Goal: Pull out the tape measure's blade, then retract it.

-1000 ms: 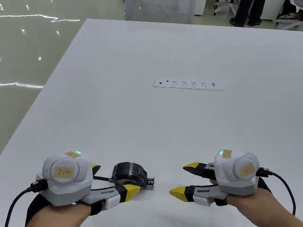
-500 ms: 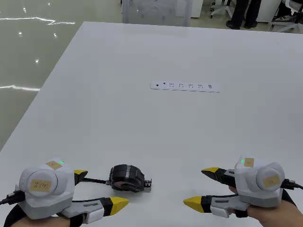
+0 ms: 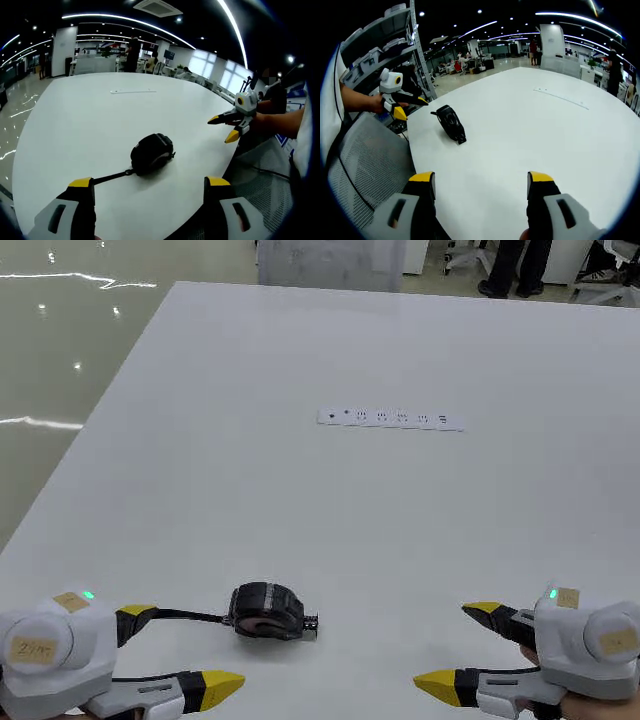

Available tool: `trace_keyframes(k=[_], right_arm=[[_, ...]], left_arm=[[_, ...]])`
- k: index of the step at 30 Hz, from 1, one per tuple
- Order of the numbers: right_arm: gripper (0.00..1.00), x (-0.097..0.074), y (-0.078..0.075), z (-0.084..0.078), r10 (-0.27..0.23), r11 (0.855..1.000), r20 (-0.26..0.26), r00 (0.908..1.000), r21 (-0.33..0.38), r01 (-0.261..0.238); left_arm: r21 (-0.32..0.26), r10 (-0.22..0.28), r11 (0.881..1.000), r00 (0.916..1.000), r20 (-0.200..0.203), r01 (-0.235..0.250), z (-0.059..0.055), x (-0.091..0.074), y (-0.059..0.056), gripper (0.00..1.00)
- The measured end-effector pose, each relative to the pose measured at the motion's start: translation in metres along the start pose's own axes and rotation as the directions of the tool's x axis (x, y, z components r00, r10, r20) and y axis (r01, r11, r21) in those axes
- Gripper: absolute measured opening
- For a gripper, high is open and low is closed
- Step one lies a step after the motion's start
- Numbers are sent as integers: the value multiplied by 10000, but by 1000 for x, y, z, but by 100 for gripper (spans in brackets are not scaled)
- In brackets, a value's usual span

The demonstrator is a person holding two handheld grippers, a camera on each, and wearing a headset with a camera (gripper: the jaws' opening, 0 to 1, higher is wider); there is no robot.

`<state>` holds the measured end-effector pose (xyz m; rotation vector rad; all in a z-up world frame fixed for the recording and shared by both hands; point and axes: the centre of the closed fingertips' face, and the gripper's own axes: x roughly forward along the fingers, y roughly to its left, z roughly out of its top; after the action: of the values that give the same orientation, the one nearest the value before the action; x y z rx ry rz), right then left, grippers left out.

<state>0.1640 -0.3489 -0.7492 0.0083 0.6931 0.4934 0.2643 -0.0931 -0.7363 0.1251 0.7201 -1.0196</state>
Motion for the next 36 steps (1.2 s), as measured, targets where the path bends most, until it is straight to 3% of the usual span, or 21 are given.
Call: trace_keyframes(k=[5,17,25,36], right_arm=[[77,-9,-1,-7,-146,9997,-49,9999,214,147],[82,-36,-6,-21,-580,9979,-109,9983,277,583],[85,-55,-11,-26,-939,9949,-6,9956,373,938],[88,-62,-15,-32,-1125,9927,-48,9936,436,1126]], left_arm=[[32,23,10000,9999,-100,-22,-7,-6,2,90],[-239,-2,9997,10000,-7,2,-12,-18,-3,93],[-207,118,9997,9999,68,-117,-14,-26,2,93],[-388,264,9989,9995,194,-256,-19,-33,4,93]])
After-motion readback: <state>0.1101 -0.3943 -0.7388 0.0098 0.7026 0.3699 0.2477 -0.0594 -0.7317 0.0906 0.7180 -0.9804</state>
